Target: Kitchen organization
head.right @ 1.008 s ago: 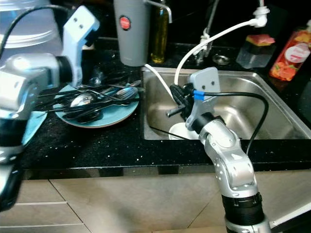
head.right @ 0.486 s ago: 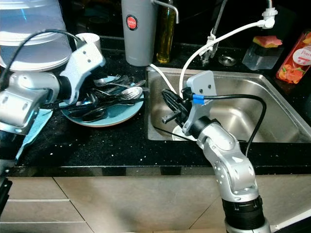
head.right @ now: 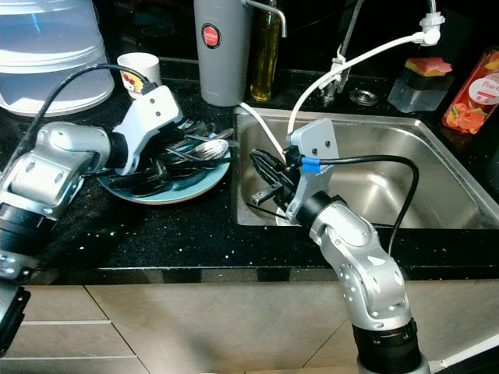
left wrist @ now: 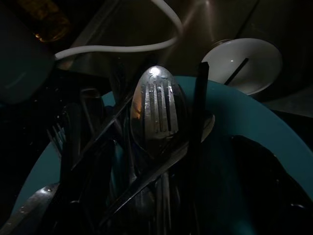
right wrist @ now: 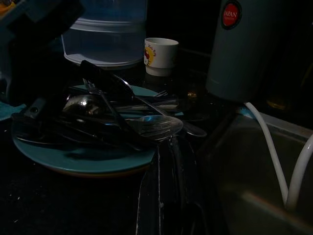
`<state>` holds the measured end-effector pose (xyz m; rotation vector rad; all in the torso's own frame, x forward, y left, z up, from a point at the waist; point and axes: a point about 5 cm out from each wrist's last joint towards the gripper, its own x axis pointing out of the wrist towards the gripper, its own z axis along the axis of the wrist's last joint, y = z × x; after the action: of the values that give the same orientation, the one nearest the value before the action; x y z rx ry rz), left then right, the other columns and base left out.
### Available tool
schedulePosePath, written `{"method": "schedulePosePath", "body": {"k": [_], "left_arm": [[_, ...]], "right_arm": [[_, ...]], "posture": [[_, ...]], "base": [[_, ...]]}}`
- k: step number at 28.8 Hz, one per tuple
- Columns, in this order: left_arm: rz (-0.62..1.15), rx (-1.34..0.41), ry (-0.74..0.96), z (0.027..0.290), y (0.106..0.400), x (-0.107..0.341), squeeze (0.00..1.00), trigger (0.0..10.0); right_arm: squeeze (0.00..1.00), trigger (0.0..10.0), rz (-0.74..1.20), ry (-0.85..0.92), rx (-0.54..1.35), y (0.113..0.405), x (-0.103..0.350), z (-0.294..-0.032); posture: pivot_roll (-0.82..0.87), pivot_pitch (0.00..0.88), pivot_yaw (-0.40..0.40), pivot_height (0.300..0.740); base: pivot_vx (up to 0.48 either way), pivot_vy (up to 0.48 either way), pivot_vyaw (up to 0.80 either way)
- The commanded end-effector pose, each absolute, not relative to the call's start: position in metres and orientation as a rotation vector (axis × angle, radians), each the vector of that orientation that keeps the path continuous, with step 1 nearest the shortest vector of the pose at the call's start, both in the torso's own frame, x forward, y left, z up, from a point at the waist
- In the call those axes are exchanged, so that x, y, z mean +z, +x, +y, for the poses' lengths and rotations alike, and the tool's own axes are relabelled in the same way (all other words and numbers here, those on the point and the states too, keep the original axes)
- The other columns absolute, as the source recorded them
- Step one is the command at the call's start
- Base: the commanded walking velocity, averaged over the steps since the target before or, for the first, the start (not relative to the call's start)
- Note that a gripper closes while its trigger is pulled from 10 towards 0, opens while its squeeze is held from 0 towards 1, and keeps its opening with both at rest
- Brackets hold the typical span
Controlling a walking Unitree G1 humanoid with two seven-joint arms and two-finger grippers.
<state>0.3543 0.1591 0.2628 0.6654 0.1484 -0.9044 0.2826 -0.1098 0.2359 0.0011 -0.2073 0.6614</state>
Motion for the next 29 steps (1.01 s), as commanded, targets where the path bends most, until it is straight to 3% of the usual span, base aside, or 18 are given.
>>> {"method": "schedulePosePath", "body": {"k": [1, 12, 13, 17, 18, 21, 23, 29], "left_arm": [[0.168, -0.940, 0.663, 0.152, 0.354, 0.252, 0.00, 10.0], [0.177, -0.846, 0.679, 0.152, 0.363, 0.241, 0.00, 10.0], [0.177, -0.842, 0.678, 0.153, 0.363, 0.240, 0.00, 9.5], [0.168, -0.830, 0.672, 0.154, 0.365, 0.242, 0.00, 10.0], [0.169, -0.827, 0.662, 0.154, 0.365, 0.243, 0.00, 9.5], [0.165, -0.823, 0.657, 0.154, 0.366, 0.243, 0.00, 9.2], [0.083, -0.839, 0.580, 0.151, 0.365, 0.257, 0.00, 10.0], [-0.071, -0.870, 0.451, 0.146, 0.362, 0.285, 0.00, 10.0]], "right_arm": [[0.00, 10.0, -0.199, 0.008, 0.679, 0.279, 0.235, -0.108], [0.00, 10.0, -0.196, 0.017, 0.670, 0.280, 0.233, -0.108], [0.00, 10.0, -0.196, 0.017, 0.669, 0.280, 0.233, -0.108], [0.00, 10.0, -0.201, 0.023, 0.667, 0.280, 0.234, -0.108], [0.00, 10.0, -0.201, 0.022, 0.667, 0.281, 0.234, -0.108], [0.00, 10.0, -0.201, 0.021, 0.667, 0.281, 0.234, -0.108], [0.00, 10.0, -0.212, 0.026, 0.657, 0.282, 0.236, -0.109], [0.00, 10.0, -0.239, 0.042, 0.603, 0.286, 0.240, -0.112]], "posture": [[0.16, 0.000, -0.082, 0.740], [0.17, 0.000, -0.090, 0.740], [0.16, 0.000, -0.090, 0.740], [0.16, 0.000, -0.092, 0.740], [0.16, 0.000, -0.092, 0.740], [0.17, 0.000, -0.093, 0.740], [0.17, 0.000, -0.092, 0.740], [0.17, 0.000, -0.092, 0.740]], "base": [[0.000, 0.000, 0.00], [0.000, 0.000, 0.00], [0.000, 0.000, 0.00], [0.000, 0.000, 0.00], [0.000, 0.000, 0.00], [0.000, 0.000, 0.00], [0.000, 0.000, 0.00], [0.000, 0.000, 0.00]]}}
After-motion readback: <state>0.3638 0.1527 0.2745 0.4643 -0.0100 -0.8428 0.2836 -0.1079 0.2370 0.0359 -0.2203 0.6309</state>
